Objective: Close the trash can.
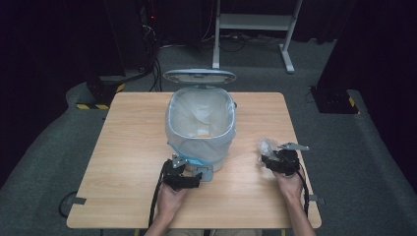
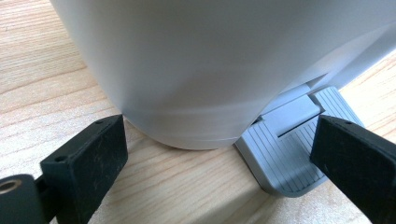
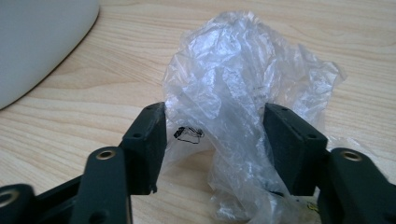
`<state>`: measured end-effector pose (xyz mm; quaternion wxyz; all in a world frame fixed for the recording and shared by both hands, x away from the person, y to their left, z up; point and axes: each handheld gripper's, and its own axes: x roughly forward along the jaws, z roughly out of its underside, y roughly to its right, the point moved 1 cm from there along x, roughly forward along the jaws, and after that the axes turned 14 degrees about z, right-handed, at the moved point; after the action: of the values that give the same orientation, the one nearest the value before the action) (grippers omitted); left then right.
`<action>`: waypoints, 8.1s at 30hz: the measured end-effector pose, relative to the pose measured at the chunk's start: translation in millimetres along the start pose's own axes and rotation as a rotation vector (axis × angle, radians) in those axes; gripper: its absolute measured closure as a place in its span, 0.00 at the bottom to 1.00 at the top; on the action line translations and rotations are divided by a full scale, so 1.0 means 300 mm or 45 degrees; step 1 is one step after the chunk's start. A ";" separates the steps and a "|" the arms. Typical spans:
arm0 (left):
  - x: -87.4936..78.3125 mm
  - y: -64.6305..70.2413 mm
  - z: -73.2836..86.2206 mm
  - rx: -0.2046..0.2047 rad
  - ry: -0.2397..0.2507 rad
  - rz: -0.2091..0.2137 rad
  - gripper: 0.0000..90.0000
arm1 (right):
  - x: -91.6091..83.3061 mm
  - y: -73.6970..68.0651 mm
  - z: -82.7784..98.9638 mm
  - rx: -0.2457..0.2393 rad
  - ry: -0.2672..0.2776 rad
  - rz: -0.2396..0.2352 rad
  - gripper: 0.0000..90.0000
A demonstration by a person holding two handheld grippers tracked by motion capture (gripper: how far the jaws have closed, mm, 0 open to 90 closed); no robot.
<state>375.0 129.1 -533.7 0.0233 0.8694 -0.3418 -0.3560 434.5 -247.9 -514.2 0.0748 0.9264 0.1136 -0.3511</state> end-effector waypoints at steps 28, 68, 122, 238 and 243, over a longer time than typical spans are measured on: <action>0.000 0.000 0.000 -0.002 0.001 0.001 0.05 | -0.008 0.010 0.025 -0.009 0.025 0.033 0.93; -0.001 -0.001 0.000 0.001 -0.007 0.005 0.05 | -0.172 -0.075 -0.032 -0.021 0.178 -0.164 0.96; 0.000 0.000 0.000 -0.004 0.002 0.002 0.05 | -0.385 -0.156 -0.234 -0.105 0.362 -0.392 0.96; -0.001 -0.001 0.000 -0.004 0.001 0.003 0.05 | -0.472 -0.332 -0.600 -0.218 0.424 -0.568 0.96; -0.001 -0.001 0.000 -0.004 0.001 0.003 0.05 | -0.464 -0.348 -0.609 -0.225 0.410 -0.566 0.96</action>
<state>374.9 129.5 -533.7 0.0253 0.8691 -0.3421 -0.3563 421.5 -129.5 -291.9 0.0573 0.9125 0.3545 -0.1961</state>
